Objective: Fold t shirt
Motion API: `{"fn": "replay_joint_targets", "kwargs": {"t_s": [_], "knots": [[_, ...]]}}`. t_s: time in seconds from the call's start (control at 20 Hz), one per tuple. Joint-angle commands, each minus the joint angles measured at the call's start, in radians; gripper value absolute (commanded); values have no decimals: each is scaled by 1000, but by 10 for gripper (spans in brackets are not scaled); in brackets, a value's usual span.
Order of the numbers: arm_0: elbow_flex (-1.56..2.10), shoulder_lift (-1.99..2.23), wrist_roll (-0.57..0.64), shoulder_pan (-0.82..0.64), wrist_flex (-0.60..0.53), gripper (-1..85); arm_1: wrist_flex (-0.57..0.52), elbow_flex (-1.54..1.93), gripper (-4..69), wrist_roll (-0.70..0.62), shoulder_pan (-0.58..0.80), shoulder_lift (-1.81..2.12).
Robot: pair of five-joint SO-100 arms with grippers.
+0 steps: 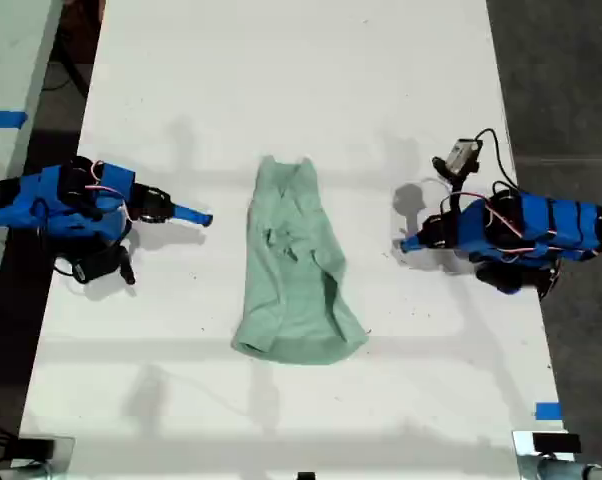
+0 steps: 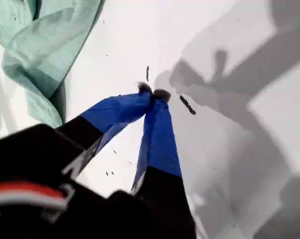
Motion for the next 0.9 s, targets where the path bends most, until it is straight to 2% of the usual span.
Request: {"fn": "replay_joint_targets", "kwargs": {"t_s": [0.0, 0.15, 0.3, 0.4, 0.5, 0.6, 0.75, 0.8, 0.85], "knots": [[40, 3, 3, -8, 2, 123, 26, 49, 7, -8, -25, 37], [40, 3, 0, -8, 2, 122, 18, 54, 13, 80, -78, 37], [40, 3, -11, -46, 2, 122, 48, 40, 66, 169, -121, 21], [40, 3, -110, -38, 2, 120, 74, -31, 99, 232, -178, -9], [40, 3, -132, -28, 2, 120, 31, -195, 204, 301, -244, -328], [40, 5, -153, -83, 0, 120, 21, -486, 264, 339, -302, -818], [40, 9, -416, -87, -3, 123, 25, -942, 289, 299, -328, -1376], [40, 9, -459, -69, -6, 123, 8, -1066, 281, 281, -336, -1505], [40, 11, -426, -69, -17, 122, -5, -1180, 266, 267, -344, -1620]]}}
